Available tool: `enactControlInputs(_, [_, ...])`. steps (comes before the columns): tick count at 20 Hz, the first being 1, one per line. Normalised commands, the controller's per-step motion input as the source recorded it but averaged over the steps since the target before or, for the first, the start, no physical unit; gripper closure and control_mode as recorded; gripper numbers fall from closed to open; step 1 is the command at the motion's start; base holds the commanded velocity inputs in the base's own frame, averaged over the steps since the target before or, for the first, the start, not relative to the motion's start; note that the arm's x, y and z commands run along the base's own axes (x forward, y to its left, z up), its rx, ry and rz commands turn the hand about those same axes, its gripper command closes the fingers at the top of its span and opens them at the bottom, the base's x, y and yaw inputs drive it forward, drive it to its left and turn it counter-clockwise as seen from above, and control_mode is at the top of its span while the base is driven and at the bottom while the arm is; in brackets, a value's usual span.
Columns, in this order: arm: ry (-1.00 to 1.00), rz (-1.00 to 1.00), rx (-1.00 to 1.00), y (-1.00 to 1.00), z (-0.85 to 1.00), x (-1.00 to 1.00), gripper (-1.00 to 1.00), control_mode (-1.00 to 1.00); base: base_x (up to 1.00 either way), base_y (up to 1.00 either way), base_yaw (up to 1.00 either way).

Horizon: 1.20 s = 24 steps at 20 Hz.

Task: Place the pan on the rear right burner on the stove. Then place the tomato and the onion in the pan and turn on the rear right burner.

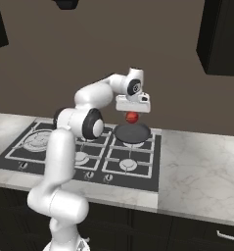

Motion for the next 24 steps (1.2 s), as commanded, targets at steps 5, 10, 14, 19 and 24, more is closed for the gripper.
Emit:
enactControlInputs(5, [0.00, 0.00, 0.00, -0.17, -0.43, 0.52, 1.00, -1.00, 0.00, 0.00, 0.00])
enactControlInputs(10, [0.00, 0.00, 0.00, -0.13, -0.34, 0.36, 1.00, -1.00, 0.00, 0.00, 0.00])
enactControlInputs(14, [0.00, 0.00, 0.00, -0.10, -0.24, 0.34, 1.00, -1.00, 0.00, 0.00, 0.00])
enactControlInputs(19, [0.00, 0.00, 0.00, -0.05, -0.27, 0.16, 1.00, -1.00, 0.00, 0.00, 0.00])
enactControlInputs(24, [0.00, 0.00, 0.00, -0.01, -0.14, 0.00, 1.00, -1.00, 0.00, 0.00, 0.00])
